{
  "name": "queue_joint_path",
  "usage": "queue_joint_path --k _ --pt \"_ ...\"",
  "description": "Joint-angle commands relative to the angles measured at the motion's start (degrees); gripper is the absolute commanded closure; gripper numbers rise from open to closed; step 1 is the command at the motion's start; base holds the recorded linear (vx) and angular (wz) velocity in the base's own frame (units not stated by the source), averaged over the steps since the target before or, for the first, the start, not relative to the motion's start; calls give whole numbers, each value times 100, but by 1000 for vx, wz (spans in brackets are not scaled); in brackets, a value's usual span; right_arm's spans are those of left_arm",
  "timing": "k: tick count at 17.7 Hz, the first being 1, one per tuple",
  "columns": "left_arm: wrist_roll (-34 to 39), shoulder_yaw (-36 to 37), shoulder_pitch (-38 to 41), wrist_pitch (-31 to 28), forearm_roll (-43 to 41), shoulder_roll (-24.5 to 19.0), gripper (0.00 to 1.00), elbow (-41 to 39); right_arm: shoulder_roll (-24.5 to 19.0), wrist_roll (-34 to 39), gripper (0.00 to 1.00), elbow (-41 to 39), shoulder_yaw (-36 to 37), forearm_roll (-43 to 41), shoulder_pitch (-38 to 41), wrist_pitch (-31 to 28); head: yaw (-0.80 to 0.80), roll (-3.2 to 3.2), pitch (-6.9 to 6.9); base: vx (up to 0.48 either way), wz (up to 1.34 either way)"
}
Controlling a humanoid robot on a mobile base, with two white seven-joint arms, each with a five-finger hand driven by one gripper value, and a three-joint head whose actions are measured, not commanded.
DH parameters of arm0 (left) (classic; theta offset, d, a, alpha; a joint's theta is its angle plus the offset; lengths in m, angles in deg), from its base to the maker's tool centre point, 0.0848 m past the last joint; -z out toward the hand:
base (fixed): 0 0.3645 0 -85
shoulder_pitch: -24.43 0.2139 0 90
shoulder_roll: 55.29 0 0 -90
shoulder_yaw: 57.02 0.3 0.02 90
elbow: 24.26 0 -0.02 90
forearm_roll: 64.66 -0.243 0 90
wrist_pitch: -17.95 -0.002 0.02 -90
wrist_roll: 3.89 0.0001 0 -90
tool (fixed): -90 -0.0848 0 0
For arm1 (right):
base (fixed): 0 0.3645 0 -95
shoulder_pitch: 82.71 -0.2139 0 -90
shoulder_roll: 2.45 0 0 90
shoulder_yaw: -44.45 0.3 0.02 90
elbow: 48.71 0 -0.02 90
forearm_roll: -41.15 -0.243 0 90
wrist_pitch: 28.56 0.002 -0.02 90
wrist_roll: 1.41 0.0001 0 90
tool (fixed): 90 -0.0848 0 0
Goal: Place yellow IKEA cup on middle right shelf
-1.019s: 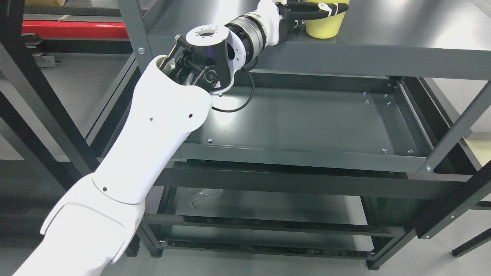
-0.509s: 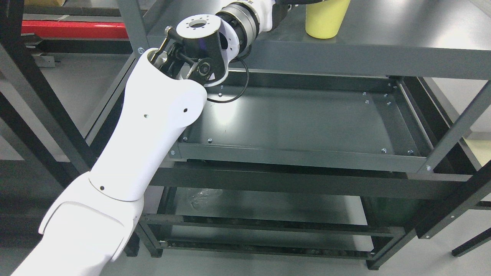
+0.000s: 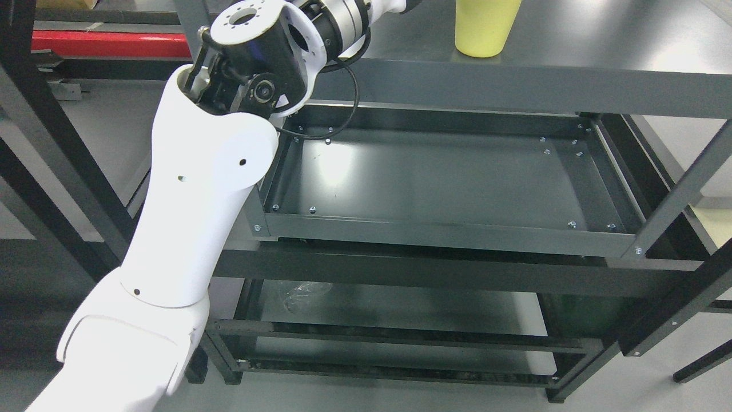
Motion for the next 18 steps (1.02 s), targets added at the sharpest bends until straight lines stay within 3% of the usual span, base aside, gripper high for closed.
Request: queue_joint_path --k 1,3,5,11,18 --pt "-2200 -1068 627 154 -5 -668 1 -1028 100 3 1 0 -97 -141 79 -5 0 0 0 0 0" --pt "-3493 -1246 803 391 -5 -861 1 -1071 100 3 1 0 -97 -141 79 -5 0 0 0 0 0" --pt "-4033 -1176 1118 427 3 -1002 2 -1098 100 3 1 0 -97 -141 79 -5 0 0 0 0 0" --pt "-4035 -53 2507 488 -171 -933 2 -1081 100 3 1 0 -97 -141 79 -5 0 0 0 0 0" --pt "-3869 495 4054 2244 -2349 -196 1 -150 100 3 1 0 -97 -141 79 -5 0 0 0 0 0"
